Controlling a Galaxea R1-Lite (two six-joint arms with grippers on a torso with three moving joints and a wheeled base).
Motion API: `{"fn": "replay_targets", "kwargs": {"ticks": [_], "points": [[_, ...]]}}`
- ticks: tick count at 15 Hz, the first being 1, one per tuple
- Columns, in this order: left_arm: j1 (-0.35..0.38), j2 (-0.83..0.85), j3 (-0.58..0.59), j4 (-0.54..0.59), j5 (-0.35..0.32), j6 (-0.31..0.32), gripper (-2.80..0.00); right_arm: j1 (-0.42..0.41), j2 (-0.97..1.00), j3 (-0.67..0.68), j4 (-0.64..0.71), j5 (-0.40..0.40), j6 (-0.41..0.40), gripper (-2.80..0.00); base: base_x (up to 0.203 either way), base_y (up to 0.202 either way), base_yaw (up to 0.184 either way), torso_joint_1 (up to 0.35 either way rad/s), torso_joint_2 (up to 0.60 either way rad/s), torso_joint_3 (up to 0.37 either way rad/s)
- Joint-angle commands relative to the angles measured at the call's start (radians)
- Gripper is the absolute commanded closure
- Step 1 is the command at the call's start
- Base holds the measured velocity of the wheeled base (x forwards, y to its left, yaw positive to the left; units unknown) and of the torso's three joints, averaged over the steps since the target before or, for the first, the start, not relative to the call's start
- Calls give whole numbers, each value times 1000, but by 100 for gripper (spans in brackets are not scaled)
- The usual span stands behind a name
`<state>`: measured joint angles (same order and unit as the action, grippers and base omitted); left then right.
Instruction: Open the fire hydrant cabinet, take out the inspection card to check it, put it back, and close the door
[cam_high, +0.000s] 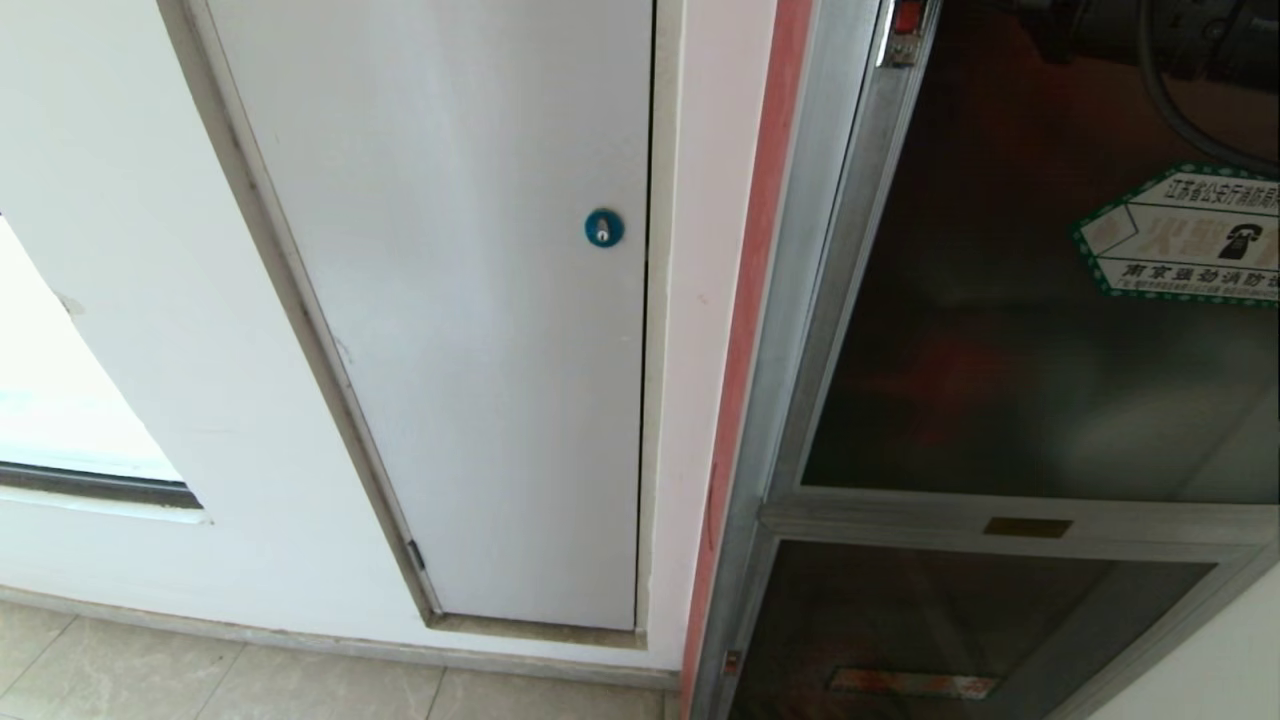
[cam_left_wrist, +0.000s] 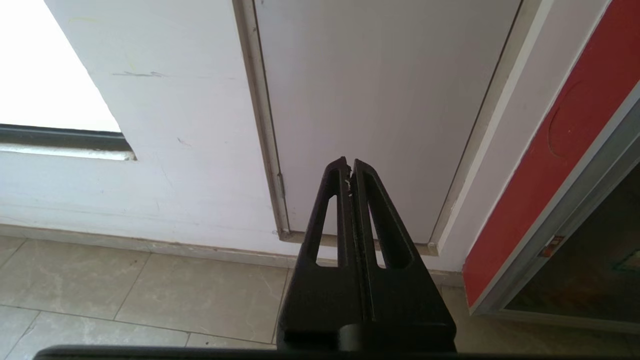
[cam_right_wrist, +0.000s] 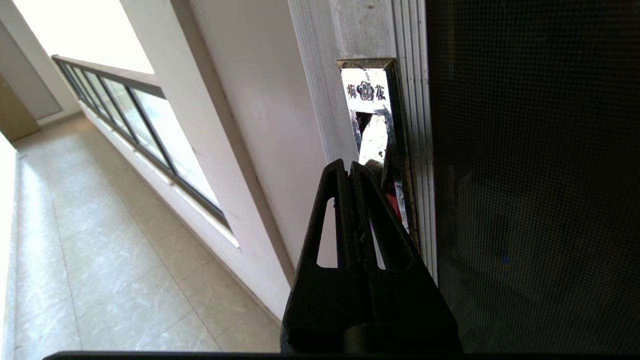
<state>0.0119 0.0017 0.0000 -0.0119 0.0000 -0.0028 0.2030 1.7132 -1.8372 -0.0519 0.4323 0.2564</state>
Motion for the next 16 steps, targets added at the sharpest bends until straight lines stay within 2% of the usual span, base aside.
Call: {"fn": "replay_targets", "kwargs": {"ticks": [1, 16], "points": [[0, 1, 5, 0, 0, 0, 0, -1, 8, 2, 0, -1, 1, 0, 0, 0, 0, 0, 0, 0], [0, 1, 5, 0, 1, 0, 0, -9, 45, 7, -2, -17, 1, 0, 0, 0, 0, 0, 0, 0]]}}
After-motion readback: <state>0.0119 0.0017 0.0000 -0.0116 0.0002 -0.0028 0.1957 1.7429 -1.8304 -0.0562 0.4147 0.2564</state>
